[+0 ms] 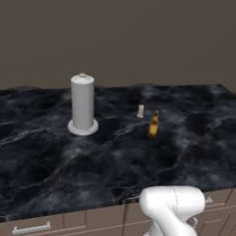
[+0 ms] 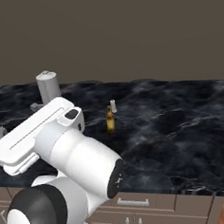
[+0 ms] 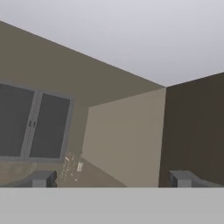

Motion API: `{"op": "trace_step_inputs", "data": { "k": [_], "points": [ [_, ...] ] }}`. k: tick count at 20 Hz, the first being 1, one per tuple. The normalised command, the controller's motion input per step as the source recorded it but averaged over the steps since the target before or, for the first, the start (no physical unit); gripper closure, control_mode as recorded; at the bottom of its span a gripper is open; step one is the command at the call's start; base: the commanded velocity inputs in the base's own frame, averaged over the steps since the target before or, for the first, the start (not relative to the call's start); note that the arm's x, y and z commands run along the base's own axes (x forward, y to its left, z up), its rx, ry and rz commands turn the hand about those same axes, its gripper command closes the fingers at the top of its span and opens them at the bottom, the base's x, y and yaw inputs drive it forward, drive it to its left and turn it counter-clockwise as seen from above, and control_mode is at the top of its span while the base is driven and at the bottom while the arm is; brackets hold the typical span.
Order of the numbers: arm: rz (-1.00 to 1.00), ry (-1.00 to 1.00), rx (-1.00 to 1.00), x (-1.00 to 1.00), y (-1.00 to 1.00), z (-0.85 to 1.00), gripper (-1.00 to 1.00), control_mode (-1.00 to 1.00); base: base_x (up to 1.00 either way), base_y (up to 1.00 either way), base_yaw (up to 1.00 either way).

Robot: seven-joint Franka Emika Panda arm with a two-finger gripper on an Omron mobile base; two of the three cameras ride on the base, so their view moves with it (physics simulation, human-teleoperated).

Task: Open the cabinet directly in front. Then move the beer and the mug to the dining counter with the candle on it.

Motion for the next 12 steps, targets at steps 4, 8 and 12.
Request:
{"op": "trace_step_inputs", "data": {
  "k": [4, 8, 12],
  "points": [
    [0.02, 0.0, -0.01, -0.28, 0.34, -0.12, -1.0, -1.0, 0.0, 0.0, 0.0],
    [0.0, 0.0, 0.0, -0.05, 0.23, -0.09, -1.0, -1.0, 0.0, 0.0, 0.0],
    [0.0, 0.0, 0.0, 0.0, 0.11, -0.05, -1.0, -1.0, 0.0, 0.0, 0.0]
  ]
}}
